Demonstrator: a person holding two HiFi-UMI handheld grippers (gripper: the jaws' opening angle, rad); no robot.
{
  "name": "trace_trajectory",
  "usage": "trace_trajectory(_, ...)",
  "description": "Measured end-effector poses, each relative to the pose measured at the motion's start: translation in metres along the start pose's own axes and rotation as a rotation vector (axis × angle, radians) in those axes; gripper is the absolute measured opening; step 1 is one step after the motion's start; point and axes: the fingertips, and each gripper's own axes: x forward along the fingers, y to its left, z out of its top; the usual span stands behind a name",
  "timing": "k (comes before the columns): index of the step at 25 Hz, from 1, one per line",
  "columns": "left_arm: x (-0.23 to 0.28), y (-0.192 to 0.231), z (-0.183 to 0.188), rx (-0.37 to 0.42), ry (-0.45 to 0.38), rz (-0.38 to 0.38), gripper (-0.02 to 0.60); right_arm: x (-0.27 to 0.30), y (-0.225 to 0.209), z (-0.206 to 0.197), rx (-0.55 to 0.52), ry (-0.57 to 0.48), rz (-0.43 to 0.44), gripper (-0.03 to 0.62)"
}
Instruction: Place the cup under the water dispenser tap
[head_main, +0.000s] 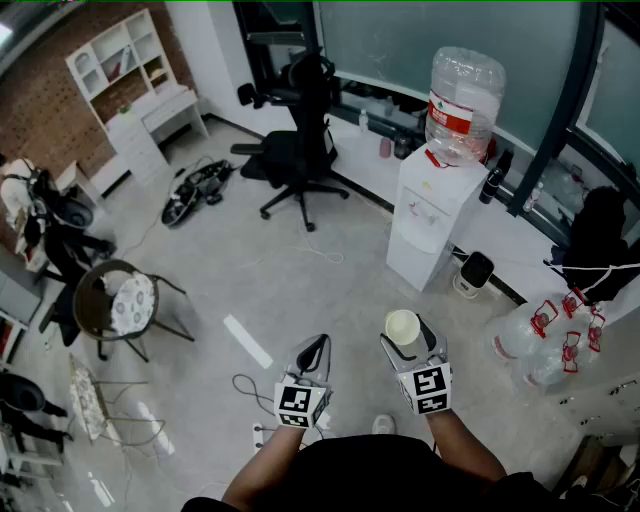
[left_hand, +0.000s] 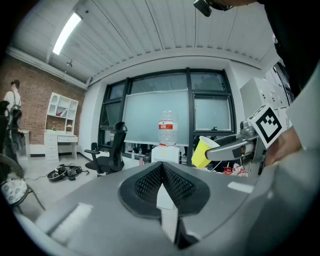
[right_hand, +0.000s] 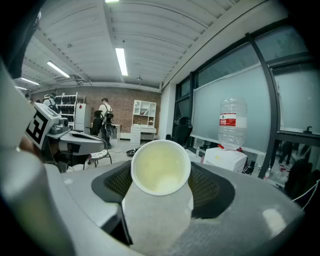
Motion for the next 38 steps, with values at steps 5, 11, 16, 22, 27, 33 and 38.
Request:
trace_trajectory(5, 0.001, -0.003, -0.004, -0.003, 0.006, 0.003, 0.017, -0.001, -0.003, -0.004, -0.001, 0.013, 0.007, 0.345)
trace_trajectory(11, 0.01, -0.011, -0.004, 0.007, 0.013, 0.01, 0.017, -0.004, -0.011, 0.003, 0.014, -0.021, 0.033, 0.348)
trace_trajectory(16, 0.025, -0.025, -0.005, 0.02, 0.027, 0.024, 0.017, -0.003, -0.03, -0.011, 0.031, 0.017, 0.074, 0.357)
trace_trajectory(22, 0.042, -0.04, -0.005, 0.004, 0.019, 0.057, 0.017, 0.003, -0.058, -0.023, 0.044, 0.034, 0.104, 0.357)
trace_trajectory(27, 0.056, -0.04, -0.01, -0.009, 0.033, 0.073, 0.017, 0.019, -0.074, -0.023, 0.043, 0.043, 0.114, 0.357)
trace_trajectory(33, 0.099, -0.016, -0.004, -0.006, 0.023, 0.036, 0.017, 0.06, -0.085, -0.016, 0.049, 0.052, 0.1, 0.357)
trace_trajectory(38, 0.139, 0.015, 0.007, -0.004, 0.017, -0.018, 0.017, 0.104, -0.089, -0.002, 0.009, 0.065, 0.071, 0.357)
